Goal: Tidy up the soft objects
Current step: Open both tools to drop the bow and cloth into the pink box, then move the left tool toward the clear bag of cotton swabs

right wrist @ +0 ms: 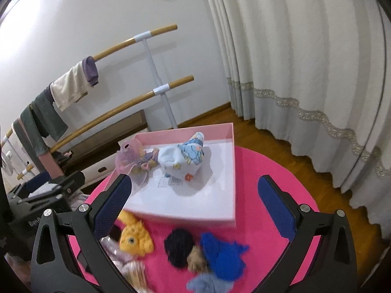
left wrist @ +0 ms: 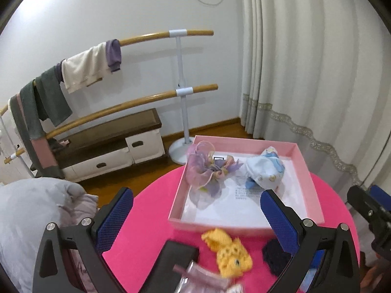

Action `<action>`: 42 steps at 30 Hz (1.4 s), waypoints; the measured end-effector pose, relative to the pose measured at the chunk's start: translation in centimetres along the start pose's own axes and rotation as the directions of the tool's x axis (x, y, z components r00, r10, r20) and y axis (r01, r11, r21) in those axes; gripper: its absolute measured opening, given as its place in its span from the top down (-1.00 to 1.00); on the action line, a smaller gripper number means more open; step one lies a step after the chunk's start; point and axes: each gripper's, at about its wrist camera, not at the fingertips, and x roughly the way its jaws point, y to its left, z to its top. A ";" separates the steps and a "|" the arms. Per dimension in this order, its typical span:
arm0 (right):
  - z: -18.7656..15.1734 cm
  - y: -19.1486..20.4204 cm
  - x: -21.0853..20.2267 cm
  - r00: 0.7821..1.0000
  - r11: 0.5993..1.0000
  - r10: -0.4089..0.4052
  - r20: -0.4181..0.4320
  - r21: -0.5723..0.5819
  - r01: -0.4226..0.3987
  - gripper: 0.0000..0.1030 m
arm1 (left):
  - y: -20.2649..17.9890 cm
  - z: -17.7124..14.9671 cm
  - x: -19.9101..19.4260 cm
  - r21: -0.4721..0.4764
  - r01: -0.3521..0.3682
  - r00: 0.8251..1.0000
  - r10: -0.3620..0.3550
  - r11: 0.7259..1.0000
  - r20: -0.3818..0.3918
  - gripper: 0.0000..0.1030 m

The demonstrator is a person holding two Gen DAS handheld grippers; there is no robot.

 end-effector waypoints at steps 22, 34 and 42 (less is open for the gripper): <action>-6.2 3.5 -13.5 0.989 0.990 -0.034 0.141 -0.132 0.053 -1.00 | 1.8 -12.4 -21.0 -0.029 -0.014 0.992 0.017 0.999 0.126 -1.00; -7.7 3.7 -14.4 0.990 0.988 -0.020 0.137 -0.148 0.040 -1.00 | 3.4 -14.5 -23.5 -0.074 -0.025 0.994 0.032 0.997 0.101 -1.00; -7.8 3.3 -14.3 0.991 0.989 -0.026 0.130 -0.140 0.044 -1.00 | 4.1 -15.1 -23.2 -0.088 -0.031 0.996 0.038 0.996 0.083 -1.00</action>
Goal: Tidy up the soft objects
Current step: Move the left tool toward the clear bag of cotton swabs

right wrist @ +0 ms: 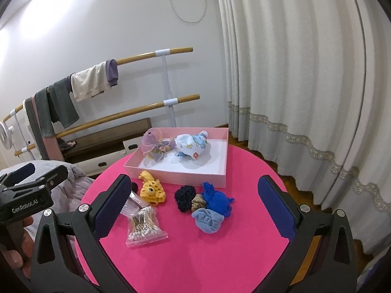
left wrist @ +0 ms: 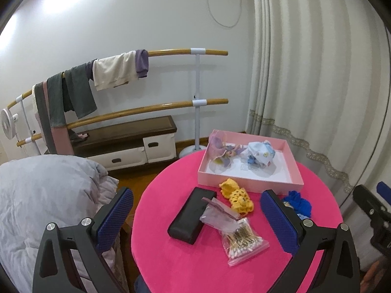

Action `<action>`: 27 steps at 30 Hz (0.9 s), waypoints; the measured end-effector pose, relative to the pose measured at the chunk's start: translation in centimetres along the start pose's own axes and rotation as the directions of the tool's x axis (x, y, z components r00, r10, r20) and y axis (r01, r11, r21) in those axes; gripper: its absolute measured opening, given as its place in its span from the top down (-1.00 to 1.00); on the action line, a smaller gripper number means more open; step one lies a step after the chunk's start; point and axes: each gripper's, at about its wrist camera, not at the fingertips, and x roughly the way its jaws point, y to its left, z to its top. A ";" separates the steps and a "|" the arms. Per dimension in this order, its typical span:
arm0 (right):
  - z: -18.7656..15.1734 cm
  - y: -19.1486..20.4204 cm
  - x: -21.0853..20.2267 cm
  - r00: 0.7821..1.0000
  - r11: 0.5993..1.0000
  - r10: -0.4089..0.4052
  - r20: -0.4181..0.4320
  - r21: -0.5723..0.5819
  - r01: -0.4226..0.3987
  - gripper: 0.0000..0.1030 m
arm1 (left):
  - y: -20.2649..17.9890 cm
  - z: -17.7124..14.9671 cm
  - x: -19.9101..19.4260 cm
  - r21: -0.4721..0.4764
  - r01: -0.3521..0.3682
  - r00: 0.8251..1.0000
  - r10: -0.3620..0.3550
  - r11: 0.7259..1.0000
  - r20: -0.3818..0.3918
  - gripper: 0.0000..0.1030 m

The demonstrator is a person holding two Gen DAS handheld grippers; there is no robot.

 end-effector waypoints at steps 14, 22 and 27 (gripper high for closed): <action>-1.6 -3.7 2.8 0.996 0.998 -0.047 -0.076 0.031 0.049 -1.00 | -1.6 -2.0 2.3 0.033 0.033 0.995 -0.030 0.999 -0.096 -1.00; -3.8 -4.9 5.8 0.984 0.999 -0.041 -0.172 0.017 0.044 -1.00 | -3.0 -4.5 6.1 0.013 0.060 0.975 -0.056 0.998 -0.214 -1.00; -5.8 -5.5 8.2 0.969 0.999 -0.025 -0.245 0.021 0.031 -1.00 | -4.0 -5.5 8.5 0.015 0.058 0.962 -0.052 0.998 -0.270 -1.00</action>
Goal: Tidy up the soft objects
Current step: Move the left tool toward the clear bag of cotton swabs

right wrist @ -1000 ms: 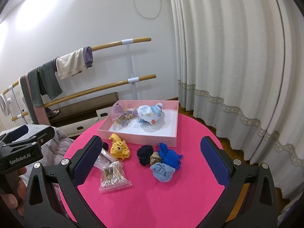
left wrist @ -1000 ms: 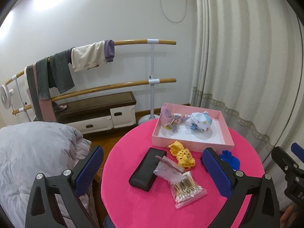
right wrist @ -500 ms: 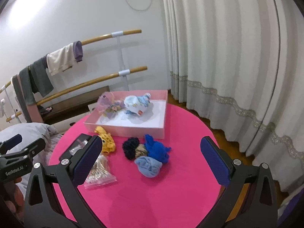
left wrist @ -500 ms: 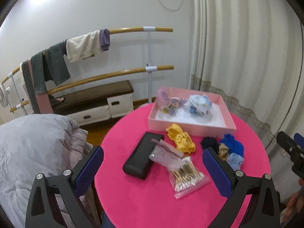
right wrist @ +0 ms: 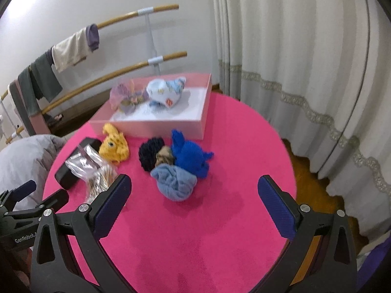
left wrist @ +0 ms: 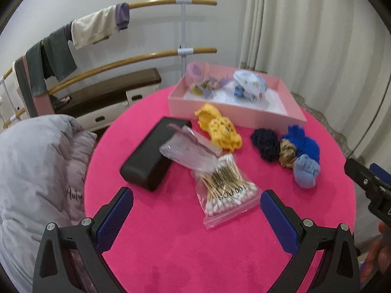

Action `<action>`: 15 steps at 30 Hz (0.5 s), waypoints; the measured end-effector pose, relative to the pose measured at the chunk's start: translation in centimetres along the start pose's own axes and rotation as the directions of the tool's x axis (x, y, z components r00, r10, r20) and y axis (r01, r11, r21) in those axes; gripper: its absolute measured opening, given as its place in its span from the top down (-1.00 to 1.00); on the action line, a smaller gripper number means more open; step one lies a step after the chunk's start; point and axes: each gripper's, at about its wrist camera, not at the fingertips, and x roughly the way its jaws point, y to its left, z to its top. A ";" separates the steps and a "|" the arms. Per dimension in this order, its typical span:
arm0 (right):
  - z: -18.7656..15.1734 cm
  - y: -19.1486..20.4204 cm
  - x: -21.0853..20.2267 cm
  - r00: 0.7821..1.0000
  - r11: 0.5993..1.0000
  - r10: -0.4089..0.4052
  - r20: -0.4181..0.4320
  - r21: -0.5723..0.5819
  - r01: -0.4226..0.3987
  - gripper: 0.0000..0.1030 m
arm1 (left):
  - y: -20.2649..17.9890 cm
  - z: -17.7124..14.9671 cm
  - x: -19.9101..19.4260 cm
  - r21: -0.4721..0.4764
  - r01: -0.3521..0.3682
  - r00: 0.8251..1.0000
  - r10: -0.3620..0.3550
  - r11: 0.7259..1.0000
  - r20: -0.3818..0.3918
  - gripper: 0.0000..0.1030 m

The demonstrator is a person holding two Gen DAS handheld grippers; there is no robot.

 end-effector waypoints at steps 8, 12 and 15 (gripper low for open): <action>-0.6 -0.4 2.2 0.999 1.000 0.006 -0.044 0.004 -0.006 -1.00 | -0.3 0.2 5.6 -0.053 0.013 0.996 -0.017 0.999 -0.088 -1.00; -0.7 -0.7 2.9 0.998 1.000 0.002 -0.058 0.007 -0.001 -1.00 | -0.6 0.6 8.4 -0.073 0.020 0.993 -0.029 0.997 -0.116 -1.00; -0.8 -0.8 3.6 0.997 1.000 0.002 -0.072 0.009 -0.001 -1.00 | -1.0 0.9 9.9 -0.076 0.023 0.992 -0.032 0.997 -0.119 -1.00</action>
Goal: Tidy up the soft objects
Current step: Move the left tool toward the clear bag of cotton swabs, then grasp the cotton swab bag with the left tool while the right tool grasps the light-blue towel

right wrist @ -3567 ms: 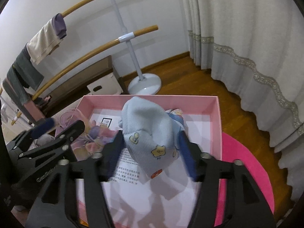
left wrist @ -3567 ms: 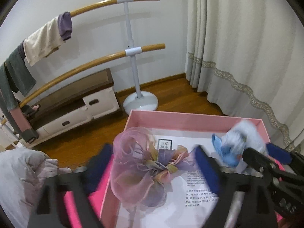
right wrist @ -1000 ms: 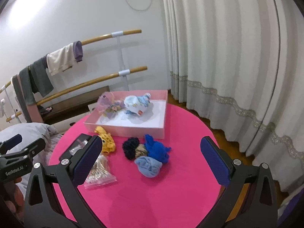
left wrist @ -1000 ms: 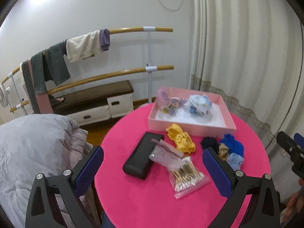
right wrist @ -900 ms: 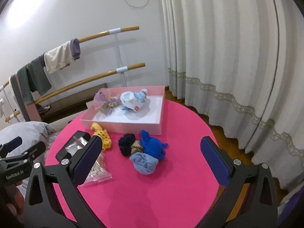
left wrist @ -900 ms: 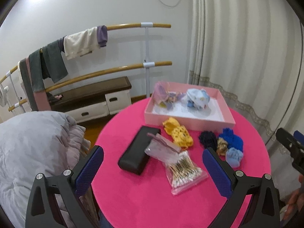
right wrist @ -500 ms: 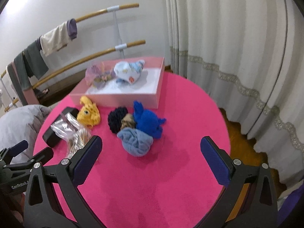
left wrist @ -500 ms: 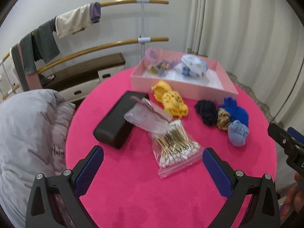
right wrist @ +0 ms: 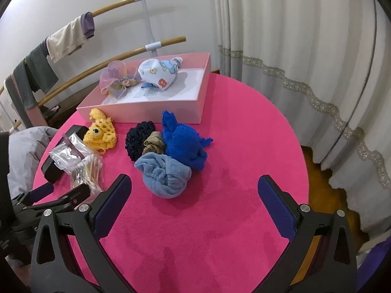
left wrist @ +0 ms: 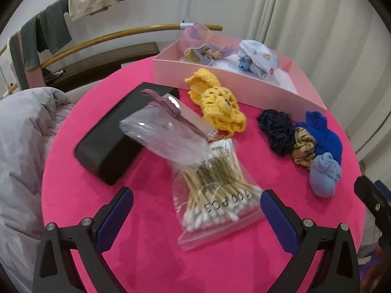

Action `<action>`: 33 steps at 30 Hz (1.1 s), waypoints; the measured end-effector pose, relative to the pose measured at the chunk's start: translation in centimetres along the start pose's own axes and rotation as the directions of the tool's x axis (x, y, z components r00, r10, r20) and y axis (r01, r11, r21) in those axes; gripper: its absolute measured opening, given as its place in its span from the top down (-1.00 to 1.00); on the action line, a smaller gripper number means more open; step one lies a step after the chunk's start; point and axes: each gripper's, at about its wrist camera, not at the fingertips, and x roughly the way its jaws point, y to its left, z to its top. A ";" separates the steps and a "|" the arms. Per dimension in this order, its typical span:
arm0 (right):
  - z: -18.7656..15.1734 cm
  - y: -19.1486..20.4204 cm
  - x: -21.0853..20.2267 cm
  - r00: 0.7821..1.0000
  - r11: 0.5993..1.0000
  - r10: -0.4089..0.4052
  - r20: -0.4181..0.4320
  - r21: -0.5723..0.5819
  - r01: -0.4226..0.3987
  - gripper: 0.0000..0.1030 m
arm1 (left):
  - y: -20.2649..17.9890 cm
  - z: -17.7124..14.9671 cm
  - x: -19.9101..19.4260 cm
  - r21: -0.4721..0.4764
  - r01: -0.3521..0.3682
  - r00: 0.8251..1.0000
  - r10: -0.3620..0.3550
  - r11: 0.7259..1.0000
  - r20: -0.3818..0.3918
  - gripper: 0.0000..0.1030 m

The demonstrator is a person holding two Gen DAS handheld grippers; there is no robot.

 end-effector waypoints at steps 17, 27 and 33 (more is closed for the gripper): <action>-0.3 1.3 6.2 0.991 0.995 0.091 -0.097 0.044 -0.087 -0.30 | 0.4 -0.3 2.6 0.053 0.036 0.999 -0.036 0.998 -0.006 -0.81; -1.5 2.0 5.1 0.991 0.993 0.113 -0.075 0.029 -0.111 0.16 | 0.3 -0.4 2.4 0.076 0.037 0.999 -0.037 0.996 -0.005 -0.47; -2.6 2.4 4.0 0.987 0.991 0.136 -0.089 0.015 -0.135 0.17 | 1.4 -1.4 1.0 0.087 0.065 0.998 -0.065 0.994 -0.006 -0.16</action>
